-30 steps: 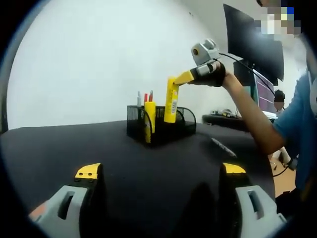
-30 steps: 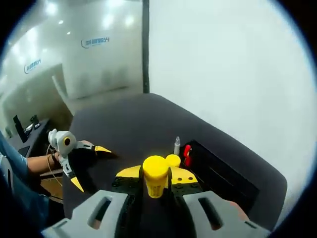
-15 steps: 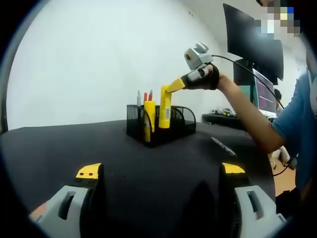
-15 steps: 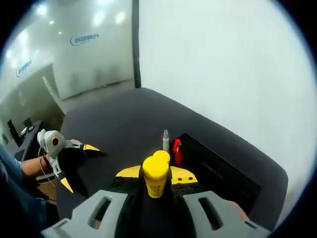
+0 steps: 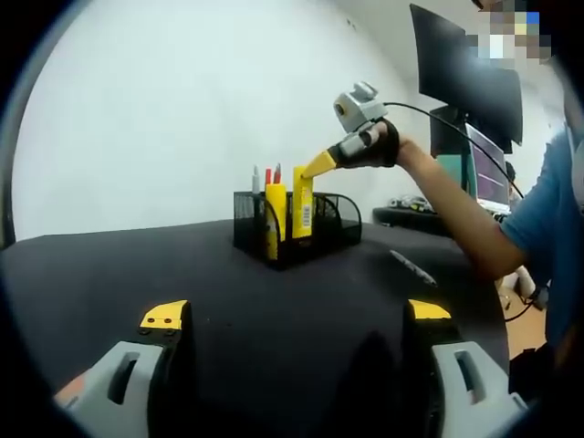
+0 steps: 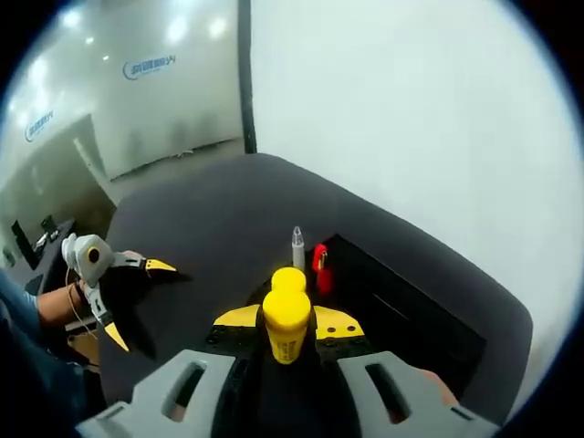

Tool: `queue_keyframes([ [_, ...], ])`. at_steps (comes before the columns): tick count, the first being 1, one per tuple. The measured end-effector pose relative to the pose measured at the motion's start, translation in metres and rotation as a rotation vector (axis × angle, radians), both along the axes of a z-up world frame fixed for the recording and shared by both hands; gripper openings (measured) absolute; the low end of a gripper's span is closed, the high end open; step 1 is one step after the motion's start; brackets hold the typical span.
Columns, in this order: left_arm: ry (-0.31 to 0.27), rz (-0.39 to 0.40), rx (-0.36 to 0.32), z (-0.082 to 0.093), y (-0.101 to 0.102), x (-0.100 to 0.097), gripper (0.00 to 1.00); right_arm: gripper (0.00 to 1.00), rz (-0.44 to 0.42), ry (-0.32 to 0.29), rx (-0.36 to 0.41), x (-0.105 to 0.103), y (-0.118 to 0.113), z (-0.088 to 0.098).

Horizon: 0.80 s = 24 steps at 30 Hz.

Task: Pick up pens and glue sticks and place them into the holder.

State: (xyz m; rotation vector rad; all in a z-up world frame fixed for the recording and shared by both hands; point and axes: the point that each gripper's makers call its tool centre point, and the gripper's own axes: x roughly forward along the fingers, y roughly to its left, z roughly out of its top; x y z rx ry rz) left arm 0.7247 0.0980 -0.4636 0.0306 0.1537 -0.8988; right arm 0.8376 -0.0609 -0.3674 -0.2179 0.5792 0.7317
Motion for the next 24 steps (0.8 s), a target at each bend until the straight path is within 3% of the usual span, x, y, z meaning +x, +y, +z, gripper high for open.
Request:
queue_keyframes([
  [5, 0.000, 0.001, 0.004, -0.001, 0.000, 0.000, 0.91, 0.17, 0.018, 0.019, -0.021, -0.010, 0.006, -0.012],
  [11, 0.000, 0.002, 0.005, -0.001, 0.000, 0.000, 0.91, 0.17, 0.015, 0.036, -0.031, -0.002, 0.007, -0.017],
  [24, -0.002, 0.003, 0.007, -0.001, 0.001, 0.000, 0.91, 0.17, 0.024, 0.050, -0.041, -0.004, 0.007, -0.027],
])
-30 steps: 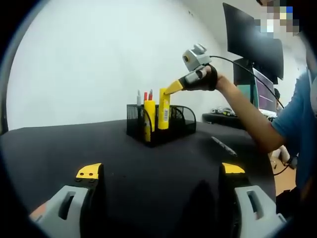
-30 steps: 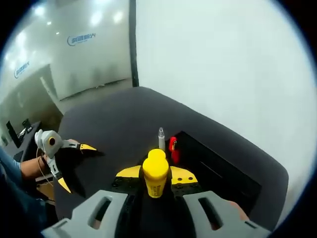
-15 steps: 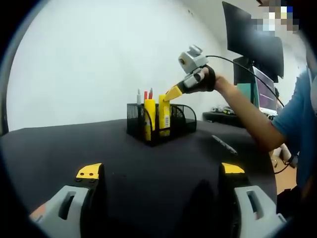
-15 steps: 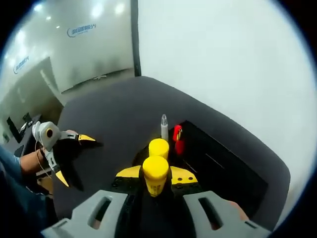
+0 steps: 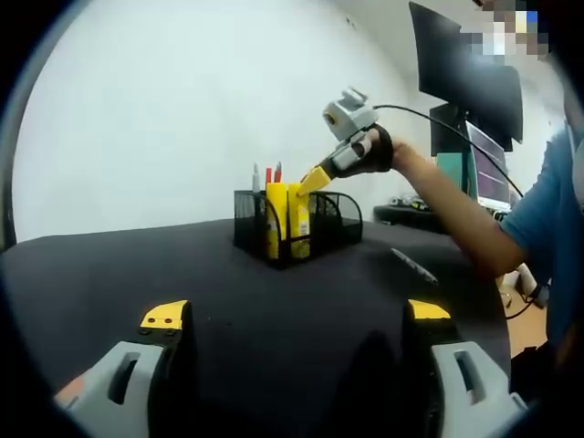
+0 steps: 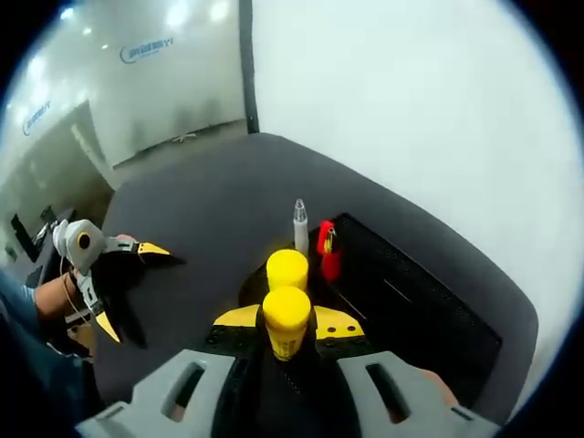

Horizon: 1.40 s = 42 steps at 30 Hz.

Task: Pick up pens and glue sticks and place them into the holder.

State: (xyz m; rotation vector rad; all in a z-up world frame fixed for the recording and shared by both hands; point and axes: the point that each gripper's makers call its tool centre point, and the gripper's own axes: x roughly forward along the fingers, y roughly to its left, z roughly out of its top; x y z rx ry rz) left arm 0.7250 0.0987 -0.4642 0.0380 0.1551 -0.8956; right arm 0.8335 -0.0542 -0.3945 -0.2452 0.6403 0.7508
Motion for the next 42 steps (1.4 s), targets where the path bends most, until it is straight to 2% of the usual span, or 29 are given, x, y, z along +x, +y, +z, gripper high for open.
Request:
queue_keyframes([
  [4, 0.000, 0.000, 0.002, 0.000, 0.000, 0.000, 0.91, 0.17, 0.049, -0.033, -0.032, -0.006, 0.001, -0.001],
  [13, -0.001, 0.001, 0.005, -0.001, 0.000, 0.000, 0.91, 0.19, 0.087, -0.096, -0.104, -0.008, -0.004, 0.001],
  [19, -0.003, -0.002, -0.001, 0.001, -0.001, -0.001, 0.91, 0.19, 0.074, -0.117, -0.077, -0.015, -0.011, 0.015],
  [21, -0.005, -0.002, -0.005, 0.001, -0.001, -0.001, 0.91, 0.19, 0.071, -0.150, -0.073, -0.019, -0.016, 0.026],
  [25, 0.000, -0.004, -0.028, 0.005, 0.001, -0.001, 0.91, 0.19, 0.039, -0.213, -0.005, -0.028, -0.025, 0.054],
  [27, 0.012, -0.002, -0.059, 0.008, 0.004, 0.001, 0.90, 0.18, -0.003, -0.244, 0.044, -0.041, -0.021, 0.063],
  [29, 0.007, -0.005, -0.085, 0.012, 0.005, 0.000, 0.89, 0.19, 0.005, -0.258, 0.026, -0.055, -0.021, 0.065],
  [32, 0.010, -0.004, -0.092, 0.013, 0.004, 0.000, 0.89, 0.20, -0.067, -0.271, 0.015, -0.066, -0.035, 0.067],
  [33, 0.010, -0.003, -0.085, 0.012, 0.002, -0.001, 0.88, 0.19, -0.101, -0.305, 0.019, -0.068, -0.040, 0.072],
  [35, 0.037, -0.005, -0.069, 0.007, 0.001, -0.002, 0.85, 0.21, -0.149, -0.315, 0.067, -0.073, -0.047, 0.077],
  [38, 0.066, -0.015, -0.050, 0.003, -0.003, -0.004, 0.82, 0.23, -0.224, -0.387, 0.145, -0.088, -0.056, 0.083],
  [40, 0.073, -0.015, -0.053, 0.005, -0.006, -0.008, 0.81, 0.24, -0.283, -0.390, 0.209, -0.100, -0.060, 0.079],
  [41, 0.071, -0.013, -0.063, 0.008, -0.007, -0.009, 0.81, 0.24, -0.312, -0.393, 0.245, -0.105, -0.063, 0.078],
  [42, 0.085, -0.010, -0.117, 0.016, -0.011, -0.012, 0.80, 0.24, -0.341, -0.405, 0.292, -0.112, -0.064, 0.078],
])
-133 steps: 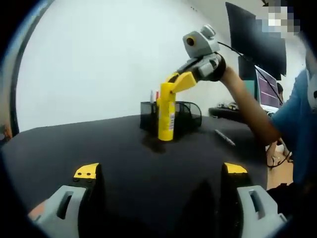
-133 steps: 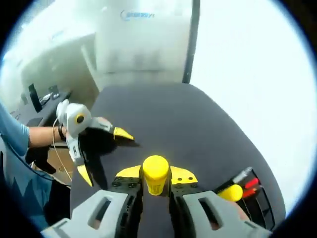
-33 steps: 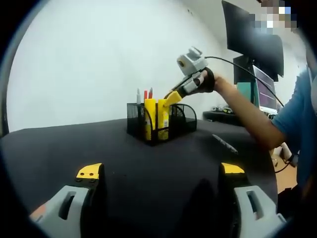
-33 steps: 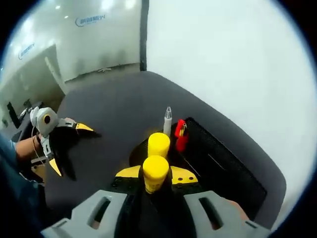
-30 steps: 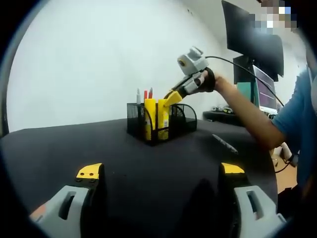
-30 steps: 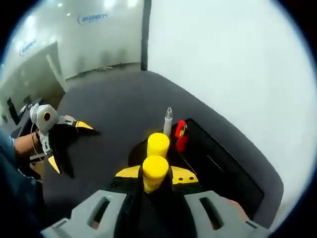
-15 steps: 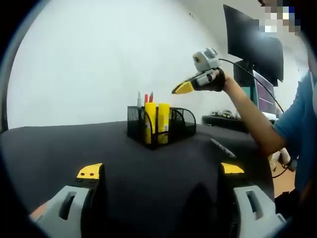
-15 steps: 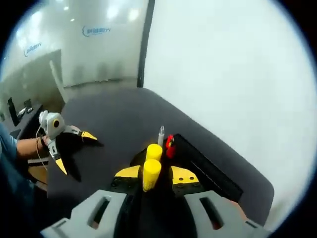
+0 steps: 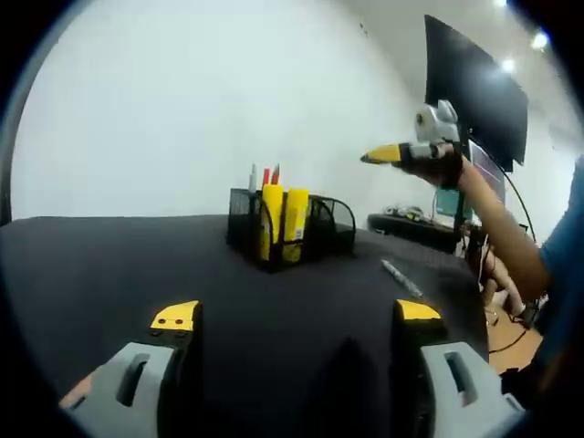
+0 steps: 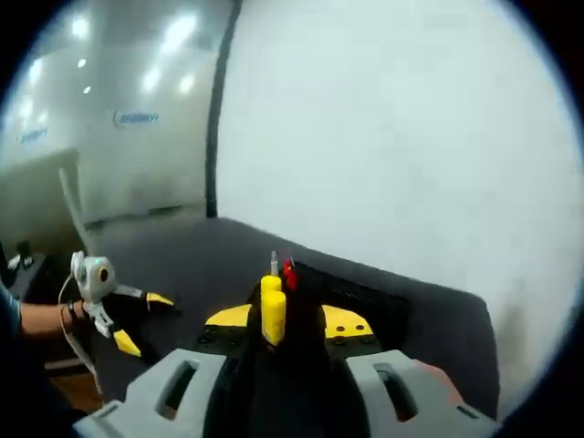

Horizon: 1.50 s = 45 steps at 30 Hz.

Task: Pick up pens and glue sticks and place them into the holder.

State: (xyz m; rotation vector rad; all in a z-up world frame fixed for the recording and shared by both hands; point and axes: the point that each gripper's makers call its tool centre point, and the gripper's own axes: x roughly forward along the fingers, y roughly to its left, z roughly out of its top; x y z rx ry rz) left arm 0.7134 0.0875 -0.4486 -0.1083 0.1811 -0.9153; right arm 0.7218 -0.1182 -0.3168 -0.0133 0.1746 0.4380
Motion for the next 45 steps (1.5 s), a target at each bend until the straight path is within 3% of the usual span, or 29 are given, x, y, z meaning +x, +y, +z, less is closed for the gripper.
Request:
queue_keyframes([
  [2, 0.015, -0.020, -0.058, 0.011, -0.009, -0.010, 0.79, 0.23, 0.001, 0.011, 0.050, -0.011, 0.002, -0.004],
  [11, -0.019, -0.026, -0.019, 0.024, -0.038, -0.034, 0.75, 0.23, -0.019, 0.020, 0.043, -0.044, 0.009, -0.010],
  [16, -0.021, -0.045, 0.044, 0.018, -0.062, -0.048, 0.62, 0.21, -0.068, -0.005, 0.060, -0.056, -0.001, -0.020],
  [20, -0.011, -0.060, 0.020, 0.018, -0.083, -0.060, 0.61, 0.21, -0.077, -0.035, 0.106, -0.066, -0.007, -0.038],
  [27, -0.029, -0.071, 0.093, 0.009, -0.106, -0.072, 0.48, 0.20, -0.085, -0.055, 0.138, -0.076, -0.015, -0.068],
  [30, -0.028, -0.086, 0.122, 0.004, -0.117, -0.076, 0.48, 0.20, -0.108, -0.059, 0.153, -0.076, -0.024, -0.078],
  [37, 0.000, -0.093, 0.172, -0.009, -0.139, -0.084, 0.44, 0.18, -0.095, -0.108, 0.353, -0.081, -0.036, -0.093],
  [40, 0.003, -0.098, 0.207, -0.017, -0.145, -0.086, 0.41, 0.18, -0.098, -0.105, 0.375, -0.084, -0.037, -0.104],
  [43, -0.019, -0.095, 0.247, -0.023, -0.149, -0.088, 0.38, 0.17, -0.108, -0.108, 0.363, -0.083, -0.038, -0.102],
  [45, -0.025, -0.091, 0.256, -0.026, -0.153, -0.088, 0.37, 0.17, -0.101, -0.078, 0.375, -0.080, -0.036, -0.105],
])
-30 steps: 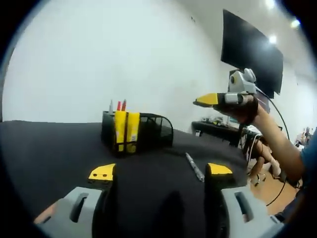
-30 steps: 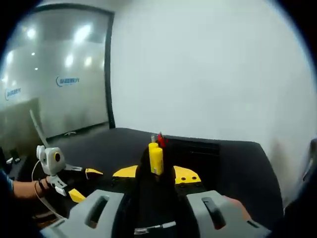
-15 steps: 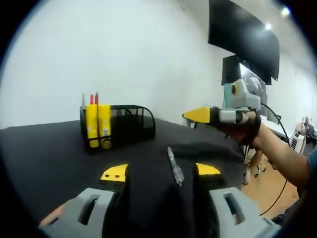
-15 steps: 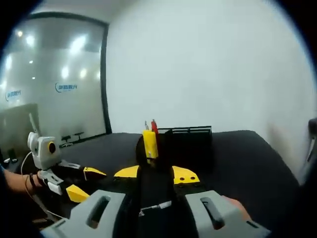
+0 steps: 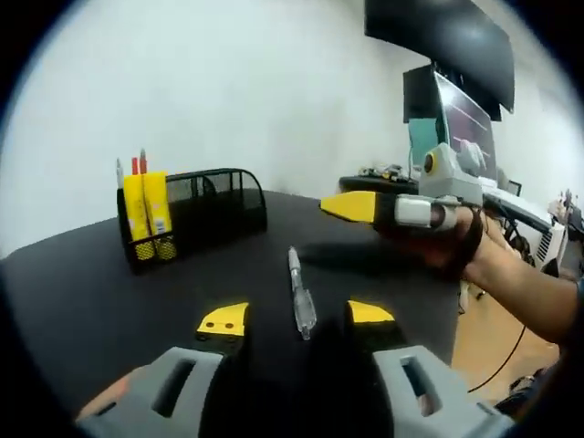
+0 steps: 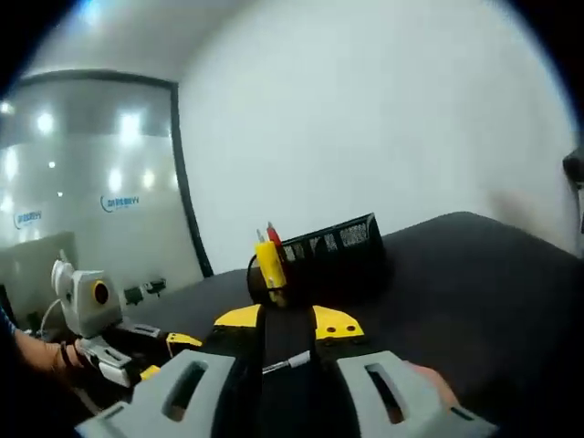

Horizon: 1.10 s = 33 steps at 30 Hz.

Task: Pick up pens and glue sticks and place them into the holder.

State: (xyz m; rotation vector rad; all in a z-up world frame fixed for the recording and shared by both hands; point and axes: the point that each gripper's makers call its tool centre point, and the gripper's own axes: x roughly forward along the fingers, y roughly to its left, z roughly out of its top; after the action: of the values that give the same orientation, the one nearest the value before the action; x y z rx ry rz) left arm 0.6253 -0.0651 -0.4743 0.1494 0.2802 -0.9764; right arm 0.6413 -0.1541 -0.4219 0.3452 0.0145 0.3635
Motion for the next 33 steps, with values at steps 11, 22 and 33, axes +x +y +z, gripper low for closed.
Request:
queue_keyframes([
  [11, 0.008, 0.036, 0.024, -0.009, -0.008, 0.000, 0.28, 0.17, 0.010, 0.009, -0.008, -0.001, 0.004, -0.004],
  [22, 0.003, 0.067, 0.051, -0.017, -0.009, 0.001, 0.16, 0.17, 0.011, 0.004, -0.013, -0.002, 0.005, -0.004],
  [33, -0.021, 0.088, 0.057, -0.016, -0.006, 0.004, 0.09, 0.17, 0.004, 0.016, -0.018, 0.000, 0.004, -0.007],
])
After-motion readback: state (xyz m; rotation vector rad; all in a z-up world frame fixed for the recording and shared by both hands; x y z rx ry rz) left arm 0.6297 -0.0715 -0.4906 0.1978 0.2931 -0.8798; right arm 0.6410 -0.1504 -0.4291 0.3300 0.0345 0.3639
